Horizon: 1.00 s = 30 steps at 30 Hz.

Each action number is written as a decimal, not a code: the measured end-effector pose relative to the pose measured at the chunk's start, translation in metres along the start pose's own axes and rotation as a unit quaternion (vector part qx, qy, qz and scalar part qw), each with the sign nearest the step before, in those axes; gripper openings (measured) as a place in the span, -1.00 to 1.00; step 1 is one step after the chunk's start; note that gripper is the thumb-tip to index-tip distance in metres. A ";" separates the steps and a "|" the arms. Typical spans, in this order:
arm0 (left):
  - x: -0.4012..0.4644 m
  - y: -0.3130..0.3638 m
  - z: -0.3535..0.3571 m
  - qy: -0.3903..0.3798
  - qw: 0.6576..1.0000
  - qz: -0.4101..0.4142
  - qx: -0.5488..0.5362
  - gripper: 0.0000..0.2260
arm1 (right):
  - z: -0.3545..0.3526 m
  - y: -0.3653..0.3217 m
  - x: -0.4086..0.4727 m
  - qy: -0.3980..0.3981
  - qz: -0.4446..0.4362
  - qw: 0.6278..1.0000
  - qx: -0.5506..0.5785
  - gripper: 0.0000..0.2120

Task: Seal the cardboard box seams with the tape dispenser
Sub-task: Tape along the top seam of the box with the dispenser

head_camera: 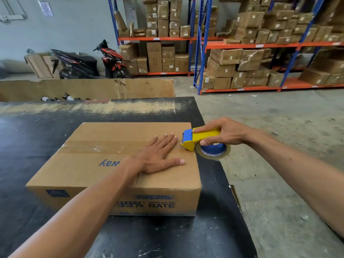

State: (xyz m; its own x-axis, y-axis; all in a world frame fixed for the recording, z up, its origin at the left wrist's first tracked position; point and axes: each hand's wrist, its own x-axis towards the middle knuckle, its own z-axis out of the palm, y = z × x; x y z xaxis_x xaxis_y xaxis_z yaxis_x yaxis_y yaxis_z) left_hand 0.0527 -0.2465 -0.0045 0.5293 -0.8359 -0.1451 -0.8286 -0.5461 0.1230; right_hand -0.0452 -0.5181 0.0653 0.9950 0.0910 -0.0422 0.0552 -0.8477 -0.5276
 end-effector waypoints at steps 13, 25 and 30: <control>-0.008 -0.006 -0.002 -0.009 1.000 0.012 0.010 -0.17 | -0.012 0.034 -0.039 0.006 0.010 1.000 0.022 -0.48; 0.016 0.051 -0.004 0.007 0.999 -0.030 -0.022 -0.40 | -0.001 0.024 -0.020 -0.019 -0.060 0.985 -0.158 -0.50; 0.023 0.056 -0.002 -0.001 0.999 -0.042 -0.002 -0.42 | -0.011 -0.004 -0.012 -0.031 -0.099 0.942 -0.320 -0.51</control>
State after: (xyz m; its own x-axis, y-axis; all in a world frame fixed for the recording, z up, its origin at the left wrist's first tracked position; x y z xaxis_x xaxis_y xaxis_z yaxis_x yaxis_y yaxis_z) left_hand 0.0188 -0.2964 0.0014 0.5960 -0.7875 -0.1569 -0.7809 -0.6139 0.1152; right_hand -0.0561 -0.5213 0.0779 0.9540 0.2941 -0.0575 0.2983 -0.9504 0.0881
